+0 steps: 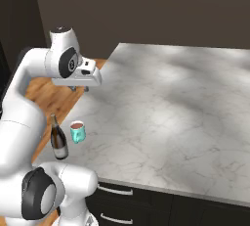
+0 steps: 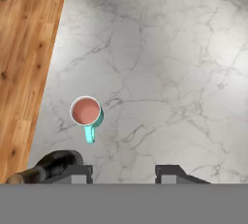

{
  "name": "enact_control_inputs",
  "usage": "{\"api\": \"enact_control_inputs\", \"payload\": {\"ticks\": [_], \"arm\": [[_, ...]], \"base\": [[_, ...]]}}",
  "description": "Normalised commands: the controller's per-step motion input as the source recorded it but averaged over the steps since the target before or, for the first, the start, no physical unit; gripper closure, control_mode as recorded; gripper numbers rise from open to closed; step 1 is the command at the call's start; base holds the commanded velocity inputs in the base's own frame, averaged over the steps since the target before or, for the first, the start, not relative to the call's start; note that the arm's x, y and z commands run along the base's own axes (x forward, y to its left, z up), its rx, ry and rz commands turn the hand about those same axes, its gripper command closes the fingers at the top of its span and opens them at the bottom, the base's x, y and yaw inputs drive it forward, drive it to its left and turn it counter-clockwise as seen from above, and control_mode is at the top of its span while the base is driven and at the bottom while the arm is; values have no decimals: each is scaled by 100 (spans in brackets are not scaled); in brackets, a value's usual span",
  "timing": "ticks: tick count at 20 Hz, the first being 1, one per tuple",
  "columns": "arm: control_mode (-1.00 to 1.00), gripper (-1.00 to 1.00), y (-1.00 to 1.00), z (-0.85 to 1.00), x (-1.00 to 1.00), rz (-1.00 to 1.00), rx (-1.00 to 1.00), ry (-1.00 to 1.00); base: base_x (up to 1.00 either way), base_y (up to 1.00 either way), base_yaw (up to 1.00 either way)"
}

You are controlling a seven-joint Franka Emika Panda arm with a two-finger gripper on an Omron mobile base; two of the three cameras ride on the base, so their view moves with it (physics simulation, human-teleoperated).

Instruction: Place the microwavable item in the microwave. Then, close the microwave door and press the start button.

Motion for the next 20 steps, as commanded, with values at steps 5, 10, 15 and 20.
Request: {"api": "enact_control_inputs", "payload": {"ticks": [5,10,15,20], "arm": [[-100,-100,2,-26,0,0,0,0],[-100,-100,-4,-64,10,0,10,3],[-100,-100,-5,-46,-1,2,13,-1],[-100,-100,4,-56,0,3,0,6]], "base": [[0,0,0],[0,0,0],[0,0,0],[0,0,0]]}}
